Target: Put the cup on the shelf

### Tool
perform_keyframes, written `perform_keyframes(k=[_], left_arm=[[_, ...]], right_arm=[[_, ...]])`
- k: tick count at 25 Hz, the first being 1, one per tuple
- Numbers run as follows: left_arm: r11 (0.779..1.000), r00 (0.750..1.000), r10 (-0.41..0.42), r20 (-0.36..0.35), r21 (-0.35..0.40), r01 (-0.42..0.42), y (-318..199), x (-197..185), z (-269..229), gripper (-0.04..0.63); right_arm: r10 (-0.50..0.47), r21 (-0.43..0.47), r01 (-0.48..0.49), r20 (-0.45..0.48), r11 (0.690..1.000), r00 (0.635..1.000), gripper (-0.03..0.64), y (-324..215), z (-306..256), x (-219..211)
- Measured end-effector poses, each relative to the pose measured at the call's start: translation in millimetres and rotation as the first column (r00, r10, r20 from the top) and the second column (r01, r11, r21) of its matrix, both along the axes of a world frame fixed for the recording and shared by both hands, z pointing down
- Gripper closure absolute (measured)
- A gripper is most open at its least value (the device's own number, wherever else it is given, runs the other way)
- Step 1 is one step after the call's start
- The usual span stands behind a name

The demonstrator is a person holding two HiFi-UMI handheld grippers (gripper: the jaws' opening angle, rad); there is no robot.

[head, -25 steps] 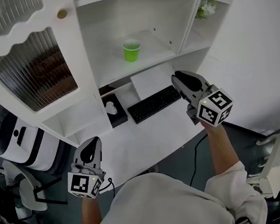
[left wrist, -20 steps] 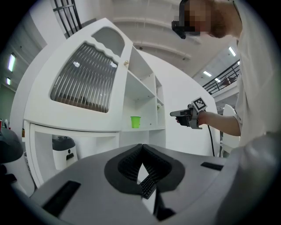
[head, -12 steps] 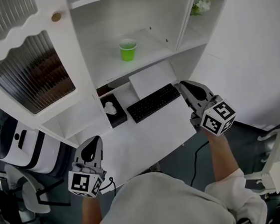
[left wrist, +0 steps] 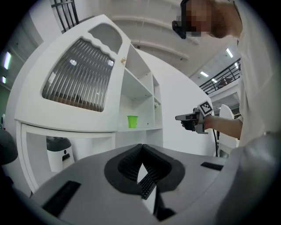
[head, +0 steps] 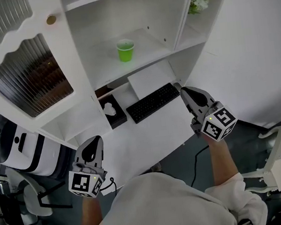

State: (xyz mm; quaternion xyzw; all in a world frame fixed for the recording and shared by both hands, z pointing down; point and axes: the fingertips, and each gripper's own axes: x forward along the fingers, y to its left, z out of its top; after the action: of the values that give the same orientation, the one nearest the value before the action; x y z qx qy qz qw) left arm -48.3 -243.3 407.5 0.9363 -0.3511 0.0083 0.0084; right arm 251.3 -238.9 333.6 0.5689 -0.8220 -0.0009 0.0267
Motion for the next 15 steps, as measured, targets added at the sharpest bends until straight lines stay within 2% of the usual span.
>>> perform_keyframes(k=[15], left_arm=[[1.0, 1.0, 0.011, -0.005, 0.001, -0.011, -2.0, 5.0, 0.6, 0.594]], right_arm=[[-0.004, 0.004, 0.004, -0.01, 1.0, 1.0, 0.614, 0.5, -3.6, 0.8]])
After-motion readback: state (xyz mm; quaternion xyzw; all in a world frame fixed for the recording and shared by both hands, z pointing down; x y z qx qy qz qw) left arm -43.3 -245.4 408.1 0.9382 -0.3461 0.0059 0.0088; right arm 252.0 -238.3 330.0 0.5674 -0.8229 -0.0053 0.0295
